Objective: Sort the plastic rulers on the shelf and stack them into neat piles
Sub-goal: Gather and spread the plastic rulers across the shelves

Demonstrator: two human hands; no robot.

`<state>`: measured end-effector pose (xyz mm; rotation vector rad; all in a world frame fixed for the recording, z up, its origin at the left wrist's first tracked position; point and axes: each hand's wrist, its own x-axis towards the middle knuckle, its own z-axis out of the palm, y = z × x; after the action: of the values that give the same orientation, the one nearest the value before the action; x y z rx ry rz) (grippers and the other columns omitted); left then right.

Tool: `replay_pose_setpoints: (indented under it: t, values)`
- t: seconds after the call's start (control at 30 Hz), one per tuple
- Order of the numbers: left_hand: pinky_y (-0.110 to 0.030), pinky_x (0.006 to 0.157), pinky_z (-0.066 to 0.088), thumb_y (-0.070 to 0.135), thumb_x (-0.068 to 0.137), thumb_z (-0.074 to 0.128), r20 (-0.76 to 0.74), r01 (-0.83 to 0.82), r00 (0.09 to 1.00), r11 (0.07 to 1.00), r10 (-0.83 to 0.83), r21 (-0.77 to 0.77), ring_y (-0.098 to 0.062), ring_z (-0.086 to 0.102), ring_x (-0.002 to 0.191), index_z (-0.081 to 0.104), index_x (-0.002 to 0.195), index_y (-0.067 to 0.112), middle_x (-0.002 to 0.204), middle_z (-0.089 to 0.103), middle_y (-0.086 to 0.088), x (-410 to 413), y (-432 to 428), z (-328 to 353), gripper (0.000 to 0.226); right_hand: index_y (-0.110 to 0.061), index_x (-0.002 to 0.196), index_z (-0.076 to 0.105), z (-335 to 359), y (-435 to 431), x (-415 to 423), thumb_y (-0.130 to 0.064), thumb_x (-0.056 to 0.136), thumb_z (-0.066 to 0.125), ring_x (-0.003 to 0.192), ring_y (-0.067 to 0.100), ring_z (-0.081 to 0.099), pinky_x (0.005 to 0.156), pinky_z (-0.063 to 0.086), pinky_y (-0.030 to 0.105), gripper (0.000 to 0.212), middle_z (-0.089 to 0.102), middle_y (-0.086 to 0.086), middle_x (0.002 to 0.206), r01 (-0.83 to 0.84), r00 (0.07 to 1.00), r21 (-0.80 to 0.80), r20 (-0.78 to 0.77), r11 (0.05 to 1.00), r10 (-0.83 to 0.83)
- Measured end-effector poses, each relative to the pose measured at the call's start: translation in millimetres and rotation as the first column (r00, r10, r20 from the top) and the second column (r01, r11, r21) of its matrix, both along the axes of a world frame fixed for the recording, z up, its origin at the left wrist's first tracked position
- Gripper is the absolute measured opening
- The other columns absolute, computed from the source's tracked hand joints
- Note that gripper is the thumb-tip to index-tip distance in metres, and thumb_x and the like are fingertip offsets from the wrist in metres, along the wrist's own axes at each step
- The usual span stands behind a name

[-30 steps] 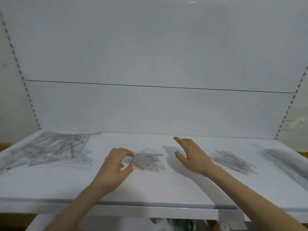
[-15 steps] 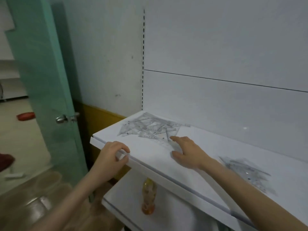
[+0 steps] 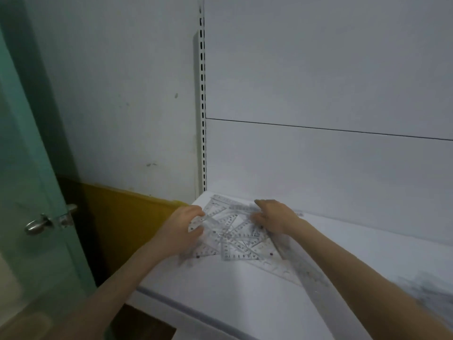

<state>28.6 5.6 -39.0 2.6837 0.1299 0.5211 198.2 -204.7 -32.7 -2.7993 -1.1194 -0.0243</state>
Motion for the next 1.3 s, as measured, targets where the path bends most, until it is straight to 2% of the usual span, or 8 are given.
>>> replay_pose_setpoints:
  t: [0.13,0.23,0.43,0.6,0.8,0.9,1.03,1.3]
  values:
    - [-0.025,0.111,0.022,0.033,0.096,0.05,-0.188,0.037,0.981,0.999,-0.037,-0.008,-0.017,0.031,0.137,0.041,0.14,0.011,0.148,0.037,-0.004,49.4,6.4,1.0,0.05,-0.012,0.111,0.06,-11.7,13.9,14.1,-0.045,0.098,0.043,0.101,0.029,0.06,0.075,0.046,0.034,0.04,0.066,0.01,0.107,0.003,0.997,0.009,0.076,1.0,-0.004]
    - [-0.033,0.102,0.04,0.038,0.094,0.05,-0.311,0.039,0.95,0.999,-0.039,-0.006,-0.024,0.048,0.122,0.049,0.13,0.009,0.13,0.054,-0.006,68.9,8.0,1.3,0.046,-0.016,0.1,0.065,-11.5,13.6,14.6,-0.046,0.098,0.045,0.09,0.026,0.064,0.065,0.04,0.026,0.036,0.069,0.006,0.094,-0.061,0.97,-0.004,0.234,0.998,0.06]
    - [-0.027,0.095,0.044,0.035,0.087,0.061,-0.204,0.014,0.979,1.0,-0.018,-0.017,-0.017,0.055,0.115,0.06,0.124,0.01,0.127,0.061,-0.005,76.7,10.7,-2.8,0.045,-0.019,0.071,0.068,-10.2,5.2,10.1,-0.053,0.091,0.05,0.054,0.02,0.061,0.048,0.025,0.017,0.044,0.067,-0.002,0.06,-0.321,0.858,-0.022,0.417,0.947,0.3]
    - [-0.019,0.081,0.043,0.024,0.083,0.07,-0.106,0.002,0.994,0.993,-0.014,-0.115,-0.01,0.055,0.094,0.069,0.107,0.01,0.112,0.066,-0.002,78.9,9.5,-3.7,0.027,-0.02,0.054,0.06,-13.9,1.0,4.9,-0.037,0.088,0.052,0.033,0.017,0.049,0.041,0.028,0.017,0.04,0.053,-0.006,0.041,-0.387,0.769,0.031,0.562,0.921,0.305]
    - [-0.018,0.069,0.038,0.021,0.087,0.066,-0.033,0.09,0.995,0.992,-0.093,-0.092,-0.01,0.054,0.078,0.07,0.085,0.009,0.082,0.057,0.002,72.0,7.1,-6.3,0.013,-0.012,0.064,0.059,-2.6,-4.3,-3.7,-0.044,0.097,0.032,0.038,0.018,0.05,0.04,0.03,0.02,0.053,0.055,-0.006,0.05,-0.328,0.811,0.283,0.574,0.901,0.115]
    - [-0.023,0.066,0.036,0.027,0.094,0.055,-0.042,0.143,0.988,0.985,-0.148,-0.096,-0.009,0.052,0.067,0.065,0.067,0.012,0.07,0.059,0.001,64.6,9.7,-5.2,0.032,-0.012,0.071,0.065,0.8,-8.5,-4.6,-0.048,0.095,0.028,0.047,0.021,0.058,0.043,0.041,0.025,0.057,0.063,-0.004,0.057,-0.29,0.839,0.313,0.537,0.904,0.084]
    - [-0.025,0.093,0.044,0.044,0.08,0.07,-0.195,0.219,0.953,0.972,-0.233,-0.089,-0.006,0.053,0.103,0.068,0.108,0.019,0.108,0.059,0.009,58.2,17.8,-3.1,0.038,-0.011,0.078,0.066,2.4,-13.7,-5.9,-0.055,0.091,0.02,0.057,0.023,0.062,0.05,0.046,0.028,0.065,0.067,-0.002,0.064,-0.236,0.878,0.337,0.475,0.912,0.052]
    - [-0.029,0.088,0.048,0.039,0.081,0.07,-0.12,0.261,0.955,0.961,-0.271,-0.092,-0.005,0.056,0.094,0.068,0.089,0.023,0.098,0.065,0.01,61.0,12.6,-3.7,0.019,-0.013,0.08,0.068,2.5,-20.4,-16.2,-0.054,0.091,0.023,0.059,0.022,0.063,0.052,0.049,0.031,0.062,0.067,-0.003,0.065,-0.204,0.905,0.379,0.425,0.903,0.026]
